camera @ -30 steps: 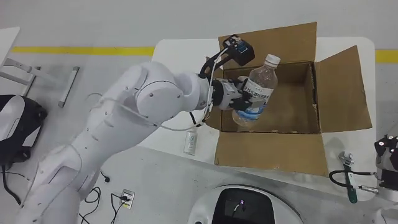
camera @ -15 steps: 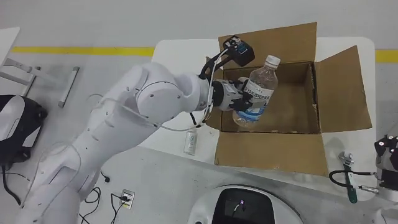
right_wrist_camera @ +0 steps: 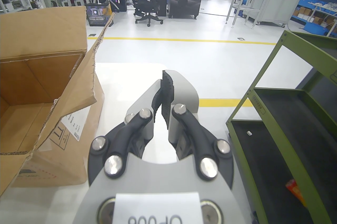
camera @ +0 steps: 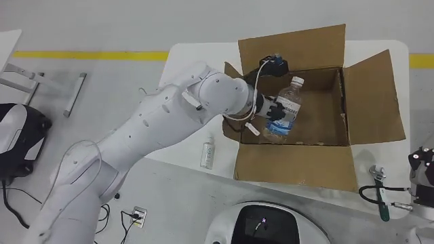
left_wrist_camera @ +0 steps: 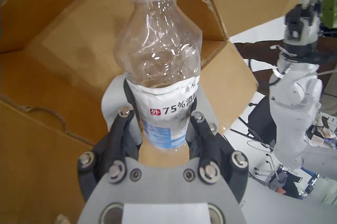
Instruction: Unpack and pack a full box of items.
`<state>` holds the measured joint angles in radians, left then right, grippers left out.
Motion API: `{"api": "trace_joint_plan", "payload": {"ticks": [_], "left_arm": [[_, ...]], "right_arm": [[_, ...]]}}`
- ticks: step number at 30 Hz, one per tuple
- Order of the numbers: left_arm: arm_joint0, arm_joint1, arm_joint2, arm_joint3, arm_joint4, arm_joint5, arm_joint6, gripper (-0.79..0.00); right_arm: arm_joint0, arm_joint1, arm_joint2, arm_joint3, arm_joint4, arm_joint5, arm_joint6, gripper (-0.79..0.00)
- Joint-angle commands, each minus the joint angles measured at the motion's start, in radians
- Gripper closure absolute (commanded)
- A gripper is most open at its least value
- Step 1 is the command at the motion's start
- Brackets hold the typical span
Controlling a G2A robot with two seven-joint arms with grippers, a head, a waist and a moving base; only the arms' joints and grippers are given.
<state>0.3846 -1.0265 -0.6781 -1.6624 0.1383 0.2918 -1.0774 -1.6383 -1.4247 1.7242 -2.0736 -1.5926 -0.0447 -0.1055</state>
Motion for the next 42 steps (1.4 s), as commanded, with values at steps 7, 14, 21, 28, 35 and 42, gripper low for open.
{"api": "trace_joint_plan", "payload": {"ticks": [7,14,21,28,35,42], "left_arm": [[-0.054,-0.056,0.076,0.175,-0.042,0.131,-0.013,0.0],[-0.056,-0.062,0.071,0.192,-0.066,0.151,-0.014,0.0],[-0.056,-0.062,0.071,0.192,-0.066,0.151,-0.014,0.0],[-0.021,-0.067,0.033,0.216,-0.139,0.183,0.041,0.0],[-0.024,-0.095,0.067,0.267,-0.177,0.272,0.029,0.0],[-0.072,-0.146,0.143,0.375,-0.17,0.392,0.041,0.0]], "right_arm": [[0.0,0.0,0.0,0.0,0.0,0.0,0.0,0.0],[0.0,0.0,0.0,0.0,0.0,0.0,0.0,0.0],[0.0,0.0,0.0,0.0,0.0,0.0,0.0,0.0],[0.0,0.0,0.0,0.0,0.0,0.0,0.0,0.0],[0.0,0.0,0.0,0.0,0.0,0.0,0.0,0.0],[0.0,0.0,0.0,0.0,0.0,0.0,0.0,0.0]]}}
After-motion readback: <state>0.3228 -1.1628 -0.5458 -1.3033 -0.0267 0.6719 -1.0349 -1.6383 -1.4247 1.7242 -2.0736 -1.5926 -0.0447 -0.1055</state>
